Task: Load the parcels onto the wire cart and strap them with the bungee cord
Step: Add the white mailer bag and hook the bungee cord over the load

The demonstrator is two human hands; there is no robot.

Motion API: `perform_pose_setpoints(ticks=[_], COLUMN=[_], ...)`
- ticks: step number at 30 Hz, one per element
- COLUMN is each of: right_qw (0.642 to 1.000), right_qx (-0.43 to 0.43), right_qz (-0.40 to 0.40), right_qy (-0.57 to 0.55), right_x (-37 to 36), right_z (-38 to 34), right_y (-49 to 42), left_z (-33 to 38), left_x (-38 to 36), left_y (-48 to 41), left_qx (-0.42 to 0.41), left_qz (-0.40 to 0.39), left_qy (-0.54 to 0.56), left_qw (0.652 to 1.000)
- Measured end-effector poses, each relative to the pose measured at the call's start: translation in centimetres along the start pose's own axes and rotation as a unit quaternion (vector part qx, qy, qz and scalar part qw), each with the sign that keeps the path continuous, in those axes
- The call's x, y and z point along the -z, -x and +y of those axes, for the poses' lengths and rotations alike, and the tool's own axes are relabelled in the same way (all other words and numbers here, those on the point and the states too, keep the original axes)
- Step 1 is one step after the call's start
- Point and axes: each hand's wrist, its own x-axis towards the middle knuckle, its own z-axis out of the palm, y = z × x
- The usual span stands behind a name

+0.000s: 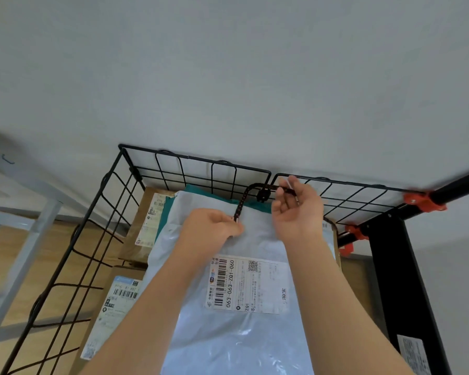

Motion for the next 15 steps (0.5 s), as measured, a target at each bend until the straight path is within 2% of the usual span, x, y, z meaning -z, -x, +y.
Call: perform_pose_setpoints(ticks=[3,5,9,10,11,12,13,15], right_qw=[1.000,0.995,0.960,0.941,0.906,0.853,0.788,0.662], right_qx=[0.012,0.048,0.154,0.189,0.229,0.263,0.282,0.257], right_qz=[-0.005,0.011,0.062,0.079,0.096,0.105,0.106,0.087], right_qy=[0.009,0.092,0.228,0.270,0.344,0.439,0.538,0.699], right_x=[0.3,0.4,2.0,2.5,3.1,3.6,3.9,4.1], right_z=[-1.8,-2.7,-3.7,-3.8,-4.0,-4.1,-4.2,-4.5], right_y=[0.7,1.4,2.6,2.7,2.8,2.9,3.0,3.4], left_z=[0.5,0.8,1.7,1.9,2.1,2.2,2.3,2.8], left_x=[-0.1,-0.3,-0.7,-0.8,-0.8,-0.8,-0.9,-1.2], left_y=[0.7,1.1,1.7,1.7,1.6,1.4,1.3,1.1], left_qx=[-0.006,-0.008,-0.001,0.006,0.013,0.019,0.025,0.032], left_qz=[0.005,0.010,-0.005,-0.007,-0.006,-0.006,-0.015,-0.070], left_qy=[0.000,-0.005,-0.011,0.002,0.013,0.012,-0.005,-0.060], left_qw=[1.000,1.000,1.000,1.000,1.000,1.000,1.000,0.995])
